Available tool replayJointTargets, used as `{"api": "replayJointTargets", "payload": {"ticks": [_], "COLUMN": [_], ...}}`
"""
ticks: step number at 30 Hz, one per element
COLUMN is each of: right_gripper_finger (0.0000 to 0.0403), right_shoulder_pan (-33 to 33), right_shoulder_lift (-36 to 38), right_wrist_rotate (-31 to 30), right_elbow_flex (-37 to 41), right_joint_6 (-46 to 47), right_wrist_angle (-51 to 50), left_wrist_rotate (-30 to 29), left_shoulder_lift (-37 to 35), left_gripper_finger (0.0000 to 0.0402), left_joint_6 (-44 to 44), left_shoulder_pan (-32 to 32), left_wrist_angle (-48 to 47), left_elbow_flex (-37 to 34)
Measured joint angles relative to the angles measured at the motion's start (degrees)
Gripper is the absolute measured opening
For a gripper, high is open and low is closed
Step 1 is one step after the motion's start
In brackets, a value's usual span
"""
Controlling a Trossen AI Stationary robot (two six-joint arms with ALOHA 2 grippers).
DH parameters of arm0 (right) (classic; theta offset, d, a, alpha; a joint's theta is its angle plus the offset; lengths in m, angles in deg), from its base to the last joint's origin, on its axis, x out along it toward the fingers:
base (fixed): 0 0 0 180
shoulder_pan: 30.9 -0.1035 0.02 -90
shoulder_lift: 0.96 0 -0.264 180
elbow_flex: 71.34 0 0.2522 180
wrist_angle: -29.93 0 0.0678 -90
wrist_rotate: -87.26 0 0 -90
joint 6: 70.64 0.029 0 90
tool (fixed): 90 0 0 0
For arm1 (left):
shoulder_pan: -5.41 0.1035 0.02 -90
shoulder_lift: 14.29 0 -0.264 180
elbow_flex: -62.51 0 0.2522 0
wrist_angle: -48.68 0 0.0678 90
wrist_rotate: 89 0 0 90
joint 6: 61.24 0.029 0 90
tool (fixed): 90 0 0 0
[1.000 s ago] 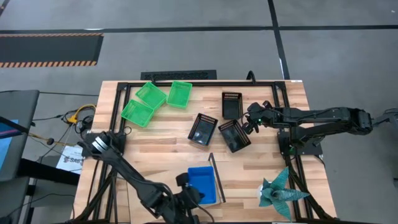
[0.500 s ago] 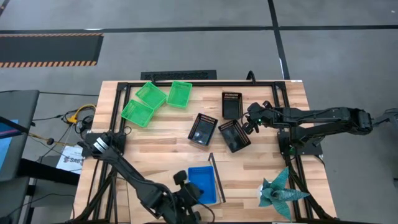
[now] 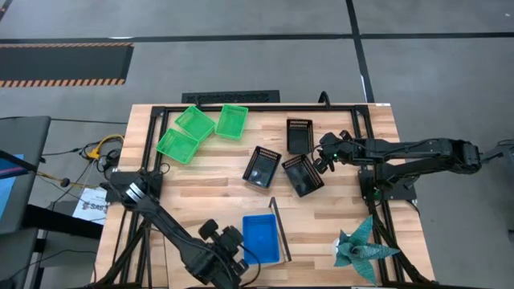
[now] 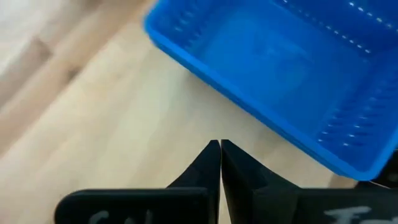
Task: Stack baskets on shelf by color
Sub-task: Stack the blue basket on top of the stacked blue basket, then put the top right green basket on the shelf
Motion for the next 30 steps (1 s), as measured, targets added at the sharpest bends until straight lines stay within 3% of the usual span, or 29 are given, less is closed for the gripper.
{"api": "replayJointTargets", "payload": {"ticks": [9,19,21,25,28,30], "right_gripper_finger": [0.0118,0.0118,0.0118,0.0118,0.0118,0.0118], "right_shoulder_pan": [0.0,-0.1,-0.1,-0.1,-0.1,-0.1], "right_shoulder_lift": [0.0,0.0,0.0,0.0,0.0,0.0], "right_wrist_rotate": [0.0,0.0,0.0,0.0,0.0,0.0], "right_elbow_flex": [0.0,0.0,0.0,0.0,0.0,0.0], "right_joint_6": [0.0,0.0,-0.2,-0.2,-0.2,-0.1], "right_wrist_angle": [-0.2,-0.3,-0.2,-0.3,-0.3,-0.3], "left_wrist_rotate": [1.6,3.8,1.0,-10.5,-19.2,-22.4], "left_shoulder_lift": [1.0,1.1,1.1,0.7,0.7,0.3], "left_gripper_finger": [0.0,0.0,0.0,0.0001,0.0015,0.0035], "left_joint_6": [7.8,9.8,9.3,9.4,16.8,23.7], "left_shoulder_pan": [1.2,1.6,1.5,1.6,2.5,4.0], "left_wrist_angle": [12.2,9.7,5.0,-8.1,-15.1,-14.7], "left_elbow_flex": [0.1,0.8,2.8,9.2,13.7,15.3]}}
